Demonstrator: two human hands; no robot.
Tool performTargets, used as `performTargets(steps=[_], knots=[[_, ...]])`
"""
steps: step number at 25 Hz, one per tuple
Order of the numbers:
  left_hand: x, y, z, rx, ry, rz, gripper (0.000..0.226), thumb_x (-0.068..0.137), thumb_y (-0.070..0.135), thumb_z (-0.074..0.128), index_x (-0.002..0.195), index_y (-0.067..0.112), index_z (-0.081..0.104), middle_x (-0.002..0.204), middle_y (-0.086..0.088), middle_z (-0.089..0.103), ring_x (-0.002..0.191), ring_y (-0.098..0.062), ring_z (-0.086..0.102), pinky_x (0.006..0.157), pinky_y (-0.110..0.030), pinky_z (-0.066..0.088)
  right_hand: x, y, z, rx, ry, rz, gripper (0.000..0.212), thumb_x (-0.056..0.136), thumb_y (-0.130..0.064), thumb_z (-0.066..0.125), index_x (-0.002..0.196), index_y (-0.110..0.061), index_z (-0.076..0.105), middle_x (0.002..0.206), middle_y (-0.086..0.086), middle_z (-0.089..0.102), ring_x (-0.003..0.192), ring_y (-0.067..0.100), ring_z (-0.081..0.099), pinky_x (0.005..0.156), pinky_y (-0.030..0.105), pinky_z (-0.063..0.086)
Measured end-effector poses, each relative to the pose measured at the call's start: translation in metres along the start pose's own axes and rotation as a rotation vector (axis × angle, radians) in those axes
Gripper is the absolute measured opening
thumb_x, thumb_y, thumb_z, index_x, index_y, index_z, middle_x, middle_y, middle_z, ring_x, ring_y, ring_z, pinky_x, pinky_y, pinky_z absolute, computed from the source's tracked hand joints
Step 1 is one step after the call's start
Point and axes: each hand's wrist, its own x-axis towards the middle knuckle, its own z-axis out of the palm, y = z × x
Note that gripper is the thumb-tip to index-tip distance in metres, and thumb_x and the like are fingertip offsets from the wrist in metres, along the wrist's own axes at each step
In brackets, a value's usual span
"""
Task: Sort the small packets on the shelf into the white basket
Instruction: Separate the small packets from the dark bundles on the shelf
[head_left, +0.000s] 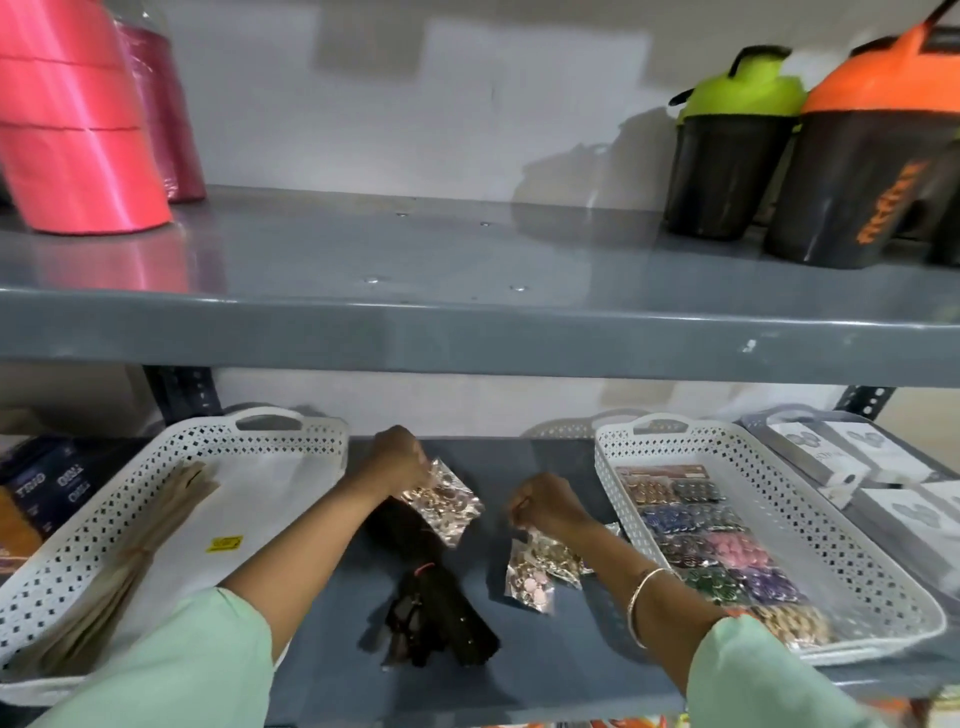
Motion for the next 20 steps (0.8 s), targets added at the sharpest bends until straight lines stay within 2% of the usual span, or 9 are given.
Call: performTargets(steps=[3,4,6,8,9,12,16,19,20], knots=[[-0.005,0.018,0.056,-0.239,-0.109,-0.075,0.034,0.078,-0.006,0.070,0.053,0.008,0.050,0.059,-0.010,0.052,0.054,-0.017,0.052,0.064,-0.035,0.053,-0.009,0.025,-0.042,-0.039,0.123,0.049,0.018,0.072,0.016,0.057,0.081,0.012,0.072,0.077,0.022,0.074,0.040,-0.011,0.052,0.053,0.016,0.047],[-0.006,0.023,0.079,-0.273,-0.125,-0.094,0.031,0.078,-0.004,0.071,0.055,0.006,0.053,0.064,-0.014,0.056,0.059,-0.022,0.059,0.062,-0.036,0.056,-0.013,0.032,-0.054,-0.078,0.148,0.055,0.018,0.072,0.014,0.058,0.080,0.010,0.073,0.082,0.024,0.075,0.051,-0.003,0.057,0.053,0.014,0.045],[-0.011,0.034,0.120,-0.293,-0.149,-0.130,0.011,0.077,0.002,0.074,0.080,-0.004,0.065,0.092,-0.021,0.066,0.091,-0.034,0.068,0.081,-0.041,0.059,-0.020,0.047,-0.075,-0.117,0.174,0.074,0.019,0.071,0.012,0.059,0.079,0.008,0.074,0.086,0.025,0.075,0.058,0.008,0.058,0.048,0.009,0.041],[-0.013,0.039,0.157,-0.286,-0.168,-0.141,0.039,0.076,0.006,0.075,0.110,-0.009,0.063,0.120,-0.024,0.064,0.113,-0.032,0.062,0.094,-0.039,0.054,-0.024,0.059,-0.085,-0.109,0.168,0.121,0.019,0.073,0.011,0.059,0.083,0.006,0.074,0.090,0.024,0.074,0.055,0.007,0.054,0.048,0.007,0.041],[-0.016,0.043,0.169,-0.280,-0.171,-0.137,0.034,0.076,0.005,0.075,0.107,-0.007,0.065,0.122,-0.022,0.065,0.113,-0.029,0.063,0.094,-0.036,0.054,-0.026,0.063,-0.087,-0.122,0.171,0.144,0.019,0.074,0.009,0.060,0.085,0.005,0.074,0.092,0.022,0.075,0.058,0.008,0.056,0.050,0.008,0.043],[-0.023,0.046,0.188,-0.268,-0.115,-0.177,0.005,0.082,0.007,0.067,0.081,0.003,0.069,0.112,-0.017,0.071,0.105,-0.025,0.067,0.080,-0.027,0.052,-0.030,0.071,-0.087,-0.171,0.199,0.153,0.019,0.074,0.010,0.062,0.085,0.003,0.075,0.093,0.019,0.076,0.070,0.012,0.060,0.066,0.019,0.052],[-0.027,0.043,0.191,-0.252,-0.090,-0.116,0.028,0.076,0.012,0.076,0.058,0.007,0.056,0.092,-0.020,0.074,0.089,-0.026,0.071,0.072,-0.031,0.055,-0.029,0.070,-0.084,-0.175,0.184,0.155,0.021,0.074,0.011,0.060,0.085,0.001,0.076,0.092,0.018,0.076,0.063,0.008,0.059,0.057,0.011,0.049],[-0.027,0.033,0.186,-0.307,-0.064,-0.079,0.037,0.083,0.008,0.067,0.053,0.012,0.045,0.067,-0.011,0.059,0.063,-0.017,0.061,0.047,-0.016,0.050,-0.026,0.060,-0.082,-0.159,0.162,0.136,0.021,0.073,0.011,0.060,0.083,0.003,0.075,0.091,0.019,0.076,0.063,0.008,0.059,0.046,0.007,0.042],[-0.027,0.029,0.180,-0.308,-0.036,-0.069,0.030,0.084,0.006,0.064,0.057,0.011,0.050,0.069,-0.008,0.060,0.064,-0.015,0.061,0.051,-0.015,0.051,-0.024,0.055,-0.080,-0.153,0.162,0.119,0.020,0.073,0.011,0.060,0.084,0.004,0.075,0.092,0.021,0.075,0.069,0.012,0.063,0.051,0.010,0.045]])
